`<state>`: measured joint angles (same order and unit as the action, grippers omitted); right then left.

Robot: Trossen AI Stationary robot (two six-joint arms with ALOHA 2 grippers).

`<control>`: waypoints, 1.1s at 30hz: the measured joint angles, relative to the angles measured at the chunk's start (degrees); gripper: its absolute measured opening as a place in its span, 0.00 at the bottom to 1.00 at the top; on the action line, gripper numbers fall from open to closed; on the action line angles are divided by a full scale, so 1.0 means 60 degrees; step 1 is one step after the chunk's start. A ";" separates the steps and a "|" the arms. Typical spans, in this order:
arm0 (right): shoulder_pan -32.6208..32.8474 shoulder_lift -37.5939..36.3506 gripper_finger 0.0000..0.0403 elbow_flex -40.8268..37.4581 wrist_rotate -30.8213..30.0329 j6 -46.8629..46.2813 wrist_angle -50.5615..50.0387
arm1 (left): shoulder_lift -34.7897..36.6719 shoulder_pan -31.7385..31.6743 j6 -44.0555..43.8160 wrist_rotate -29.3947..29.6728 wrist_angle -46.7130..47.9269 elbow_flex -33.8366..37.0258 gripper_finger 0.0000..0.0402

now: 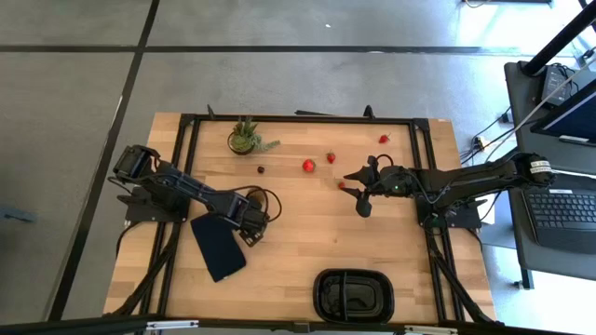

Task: Pick and placing Produce into tupperware
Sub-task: Put the black cherry into the black container

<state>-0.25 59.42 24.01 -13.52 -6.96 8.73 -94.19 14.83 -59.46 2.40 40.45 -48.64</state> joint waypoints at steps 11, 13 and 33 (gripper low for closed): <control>-0.0001 0.0000 0.48 0.0000 0.0001 -0.0001 0.0000 | -0.0007 0.0004 0.0004 -0.0039 0.0011 0.0011 0.36; -0.0002 0.0000 0.48 0.0000 0.0001 -0.0003 0.0000 | -0.0007 0.0004 0.0007 -0.0049 0.0011 0.0011 0.33; -0.0002 0.0000 0.48 0.0000 0.0000 0.0002 0.0000 | 0.0025 0.0004 0.0018 -0.0099 0.0022 0.0015 0.27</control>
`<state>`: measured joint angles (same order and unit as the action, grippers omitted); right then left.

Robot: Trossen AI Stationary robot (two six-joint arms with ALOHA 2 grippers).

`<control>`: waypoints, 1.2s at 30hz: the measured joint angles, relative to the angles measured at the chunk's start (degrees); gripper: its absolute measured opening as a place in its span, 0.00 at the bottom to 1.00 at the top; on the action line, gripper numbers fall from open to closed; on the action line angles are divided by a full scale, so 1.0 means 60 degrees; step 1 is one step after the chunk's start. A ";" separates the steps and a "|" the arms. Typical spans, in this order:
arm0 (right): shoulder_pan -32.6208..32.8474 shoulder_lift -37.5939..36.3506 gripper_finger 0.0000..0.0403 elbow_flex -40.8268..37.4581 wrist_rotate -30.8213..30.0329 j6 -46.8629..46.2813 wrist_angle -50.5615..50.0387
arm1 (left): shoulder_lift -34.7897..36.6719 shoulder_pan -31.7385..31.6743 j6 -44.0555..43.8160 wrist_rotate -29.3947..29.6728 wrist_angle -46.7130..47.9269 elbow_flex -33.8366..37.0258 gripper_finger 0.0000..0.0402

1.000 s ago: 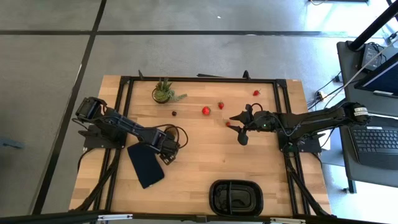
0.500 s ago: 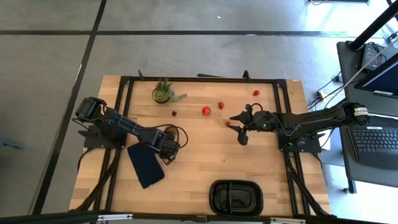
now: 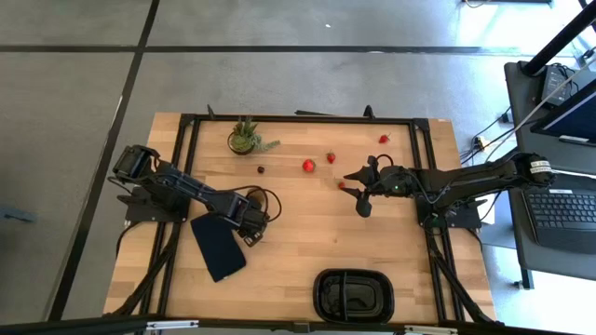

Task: Pick and placing Produce into tupperware
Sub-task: Put the black cherry into the black container

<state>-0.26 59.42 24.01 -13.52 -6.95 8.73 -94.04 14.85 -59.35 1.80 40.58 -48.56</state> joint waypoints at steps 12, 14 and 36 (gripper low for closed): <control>-0.0001 0.0000 0.48 0.0000 0.0001 0.0002 0.0001 | -0.0005 -0.0231 0.0467 -0.0403 0.0064 -0.0036 0.27; -0.0001 0.0000 0.48 0.0000 0.0001 -0.0002 0.0000 | -0.0045 -0.0365 0.0724 -0.0628 0.0253 -0.0188 0.25; 0.0002 -0.0004 0.48 0.0000 0.0000 0.0507 0.0157 | -0.0015 -0.0903 0.5155 -0.2297 -0.1802 -0.3311 0.28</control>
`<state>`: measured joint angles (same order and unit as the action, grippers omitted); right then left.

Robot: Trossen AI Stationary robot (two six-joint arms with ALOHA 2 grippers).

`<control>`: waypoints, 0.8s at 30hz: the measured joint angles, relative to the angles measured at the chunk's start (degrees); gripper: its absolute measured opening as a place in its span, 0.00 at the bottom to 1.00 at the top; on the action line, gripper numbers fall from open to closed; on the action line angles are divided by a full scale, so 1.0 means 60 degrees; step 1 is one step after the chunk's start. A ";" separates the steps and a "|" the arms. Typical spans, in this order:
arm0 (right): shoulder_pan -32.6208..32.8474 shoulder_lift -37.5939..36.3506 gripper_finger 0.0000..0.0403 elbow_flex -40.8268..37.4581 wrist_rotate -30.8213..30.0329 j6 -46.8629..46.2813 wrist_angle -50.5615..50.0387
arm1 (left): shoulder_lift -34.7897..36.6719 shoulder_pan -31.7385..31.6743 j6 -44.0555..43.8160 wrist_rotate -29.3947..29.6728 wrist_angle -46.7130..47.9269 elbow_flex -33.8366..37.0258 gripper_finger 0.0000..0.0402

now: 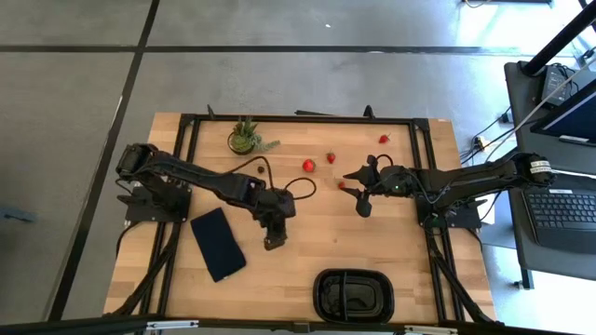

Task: Pick and placing Produce into tupperware
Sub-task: Put the black cherry into the black container

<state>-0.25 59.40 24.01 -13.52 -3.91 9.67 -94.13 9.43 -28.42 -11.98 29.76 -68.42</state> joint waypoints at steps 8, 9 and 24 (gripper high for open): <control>-0.0004 0.0000 0.48 0.0000 0.0004 -0.0058 -0.0004 | -0.0073 0.0847 0.1275 0.0940 -0.3579 0.0000 0.25; -0.0004 0.0000 0.48 0.0000 0.0004 -0.0060 -0.0006 | -0.0125 0.0976 0.1398 0.1103 -0.3995 -0.0003 0.25; 0.0067 0.0000 0.48 0.0000 0.0011 -0.0827 -0.0358 | -0.2877 0.1736 0.2269 0.1579 -0.8695 0.0000 0.25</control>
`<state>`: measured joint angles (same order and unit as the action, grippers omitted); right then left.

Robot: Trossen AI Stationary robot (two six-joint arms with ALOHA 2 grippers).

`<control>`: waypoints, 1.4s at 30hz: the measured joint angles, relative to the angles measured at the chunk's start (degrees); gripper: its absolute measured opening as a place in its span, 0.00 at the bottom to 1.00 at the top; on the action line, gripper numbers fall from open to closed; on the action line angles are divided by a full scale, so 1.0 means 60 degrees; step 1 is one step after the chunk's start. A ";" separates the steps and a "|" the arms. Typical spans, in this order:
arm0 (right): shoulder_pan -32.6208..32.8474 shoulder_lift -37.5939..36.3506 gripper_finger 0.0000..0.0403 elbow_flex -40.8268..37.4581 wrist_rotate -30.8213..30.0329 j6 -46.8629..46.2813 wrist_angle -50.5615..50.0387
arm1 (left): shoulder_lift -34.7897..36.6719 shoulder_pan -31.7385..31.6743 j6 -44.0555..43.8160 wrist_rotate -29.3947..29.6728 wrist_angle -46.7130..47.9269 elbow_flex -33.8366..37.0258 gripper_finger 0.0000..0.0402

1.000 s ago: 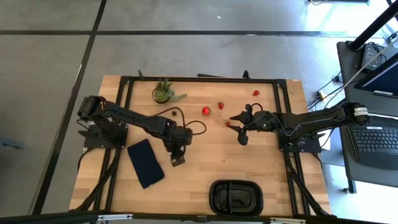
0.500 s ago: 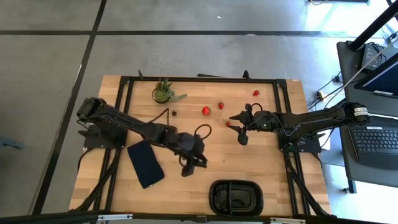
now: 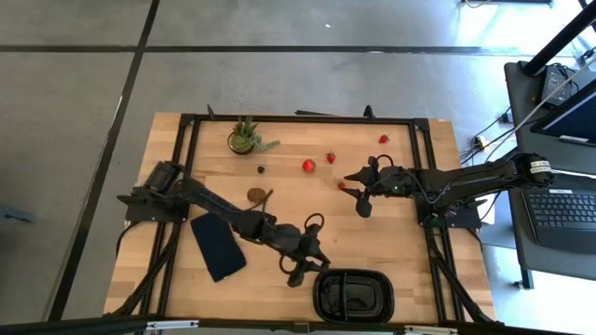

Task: Pick and placing Produce into tupperware
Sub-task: Put the black cherry into the black container

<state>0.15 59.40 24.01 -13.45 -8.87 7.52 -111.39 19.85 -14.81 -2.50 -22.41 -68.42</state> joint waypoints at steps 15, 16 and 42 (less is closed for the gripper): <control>0.0002 0.0000 0.48 0.0000 0.0004 0.0034 -0.0094 | -0.1967 0.0104 -0.0601 -0.0769 -0.2476 -0.0011 0.25; 0.0002 0.0000 0.48 0.0000 0.0004 0.0034 -0.0119 | -0.2032 0.0107 -0.0705 -0.0783 -0.2486 -0.0011 0.26; 0.0002 0.0000 0.48 -0.0004 0.0004 0.0026 -0.0528 | -0.1223 -0.0200 0.0006 -0.1546 -0.0889 -0.0011 0.24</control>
<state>0.16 59.40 23.99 -13.43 -8.71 4.35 -118.73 18.65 -14.77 -11.78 -27.74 -68.49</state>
